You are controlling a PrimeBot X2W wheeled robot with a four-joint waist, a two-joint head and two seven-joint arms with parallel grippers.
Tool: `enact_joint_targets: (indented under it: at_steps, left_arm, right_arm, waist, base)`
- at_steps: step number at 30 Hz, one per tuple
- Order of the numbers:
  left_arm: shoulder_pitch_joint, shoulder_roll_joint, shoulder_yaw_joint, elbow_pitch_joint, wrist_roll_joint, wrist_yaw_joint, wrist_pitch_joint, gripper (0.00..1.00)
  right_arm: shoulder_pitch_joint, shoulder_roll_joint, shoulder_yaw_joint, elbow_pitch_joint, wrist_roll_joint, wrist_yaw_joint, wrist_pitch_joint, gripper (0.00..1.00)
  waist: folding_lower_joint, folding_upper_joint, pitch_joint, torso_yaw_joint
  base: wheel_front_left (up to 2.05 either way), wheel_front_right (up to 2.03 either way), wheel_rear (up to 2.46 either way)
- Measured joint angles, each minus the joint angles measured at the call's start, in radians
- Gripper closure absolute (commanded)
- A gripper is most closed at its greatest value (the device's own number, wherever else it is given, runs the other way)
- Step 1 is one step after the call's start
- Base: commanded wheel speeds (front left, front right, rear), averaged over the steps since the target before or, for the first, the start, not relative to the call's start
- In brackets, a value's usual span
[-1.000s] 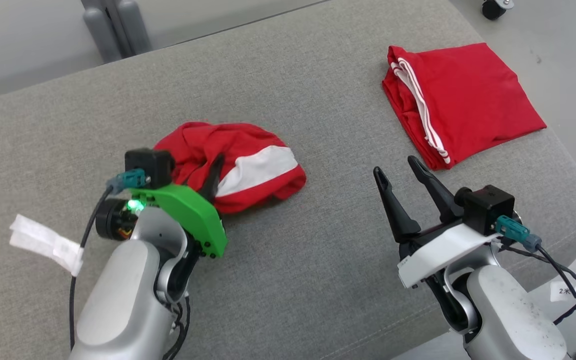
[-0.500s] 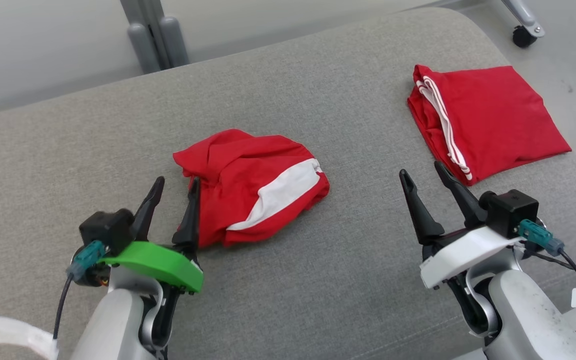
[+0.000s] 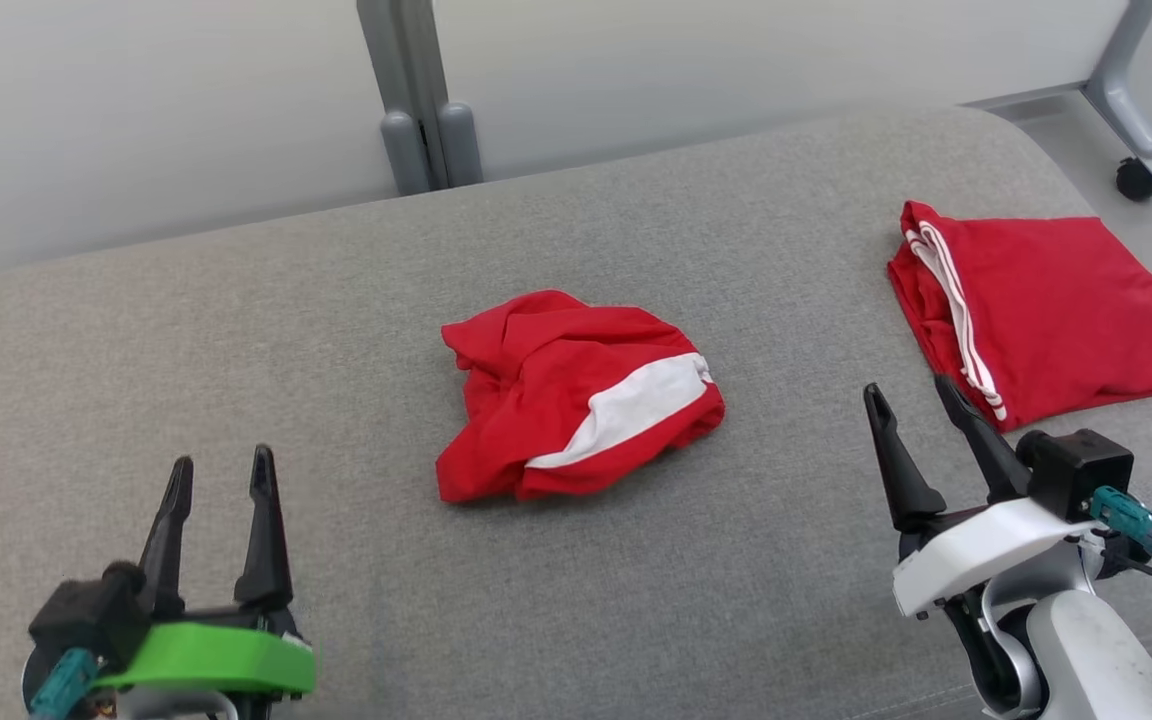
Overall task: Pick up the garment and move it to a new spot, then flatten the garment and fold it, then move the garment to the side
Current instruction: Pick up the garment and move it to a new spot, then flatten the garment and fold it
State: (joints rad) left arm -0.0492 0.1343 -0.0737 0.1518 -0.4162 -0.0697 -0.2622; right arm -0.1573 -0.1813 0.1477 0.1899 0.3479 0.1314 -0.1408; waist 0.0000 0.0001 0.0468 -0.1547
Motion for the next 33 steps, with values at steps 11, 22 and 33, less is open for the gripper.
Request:
enact_joint_targets:
  at_steps: [11, 22, 33]
  left_arm:
    - [0.164, -0.058, 0.131, -0.062, 0.092, -0.032, 0.000, 0.00]
    - [0.183, -0.080, 0.146, -0.063, 0.110, -0.048, 0.000, 0.00]
    - [0.176, -0.083, 0.147, -0.053, 0.115, -0.055, 0.000, 0.00]
  right_arm:
    - [0.036, 0.018, -0.021, 0.024, -0.002, 0.000, 0.003, 0.00]
    - [0.048, 0.023, -0.019, 0.028, -0.004, 0.000, 0.007, 0.00]
    - [0.048, 0.023, -0.016, 0.027, -0.004, 0.000, 0.009, 0.00]
  waist:
    - [0.0000, 0.0000, -0.041, 0.063]
    - [0.0000, 0.0000, -0.051, 0.085]
    - [0.0000, 0.0000, -0.041, 0.086]
  base:
    - [0.00, 0.00, 0.00]
    - [0.00, 0.00, 0.00]
    - [0.00, 0.00, 0.00]
